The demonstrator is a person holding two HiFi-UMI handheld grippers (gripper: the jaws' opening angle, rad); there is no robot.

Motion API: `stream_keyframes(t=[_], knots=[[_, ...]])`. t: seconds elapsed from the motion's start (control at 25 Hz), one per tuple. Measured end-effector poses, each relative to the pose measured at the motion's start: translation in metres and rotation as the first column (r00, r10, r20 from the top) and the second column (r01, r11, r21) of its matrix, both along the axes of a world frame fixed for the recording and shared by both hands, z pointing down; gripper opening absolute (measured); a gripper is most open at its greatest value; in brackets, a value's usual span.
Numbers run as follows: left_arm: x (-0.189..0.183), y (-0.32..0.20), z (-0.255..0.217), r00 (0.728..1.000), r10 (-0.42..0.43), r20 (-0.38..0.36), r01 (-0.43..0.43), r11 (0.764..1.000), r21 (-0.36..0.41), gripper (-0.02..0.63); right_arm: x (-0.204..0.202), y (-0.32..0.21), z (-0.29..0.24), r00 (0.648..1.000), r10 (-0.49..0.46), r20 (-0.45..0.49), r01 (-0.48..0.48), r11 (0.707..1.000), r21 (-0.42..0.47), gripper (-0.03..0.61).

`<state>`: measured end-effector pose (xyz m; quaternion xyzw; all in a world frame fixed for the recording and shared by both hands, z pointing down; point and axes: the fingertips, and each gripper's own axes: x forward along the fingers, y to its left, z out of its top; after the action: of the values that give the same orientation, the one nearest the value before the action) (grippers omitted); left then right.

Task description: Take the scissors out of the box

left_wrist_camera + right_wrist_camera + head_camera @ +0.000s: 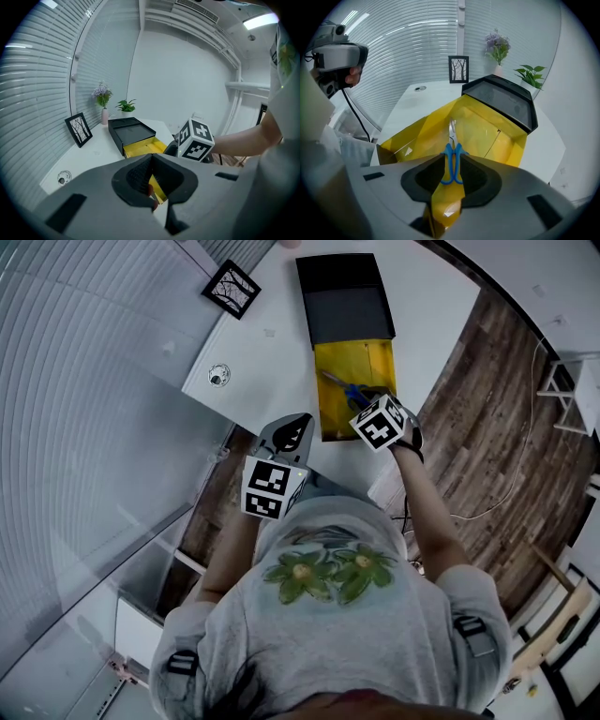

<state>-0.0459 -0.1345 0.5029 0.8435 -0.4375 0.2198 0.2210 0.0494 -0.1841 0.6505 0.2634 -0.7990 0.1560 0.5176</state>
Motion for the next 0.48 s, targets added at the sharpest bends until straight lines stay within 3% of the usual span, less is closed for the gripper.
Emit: stream_keyframes(t=[0.48], knots=[[-0.005,-0.002,0.004,1.000,-0.010,-0.005,0.010,1.000,-0.008,0.007,-0.002,-0.001,0.016,0.998,-0.016,-0.060,0.013,0.999,-0.041,0.075]])
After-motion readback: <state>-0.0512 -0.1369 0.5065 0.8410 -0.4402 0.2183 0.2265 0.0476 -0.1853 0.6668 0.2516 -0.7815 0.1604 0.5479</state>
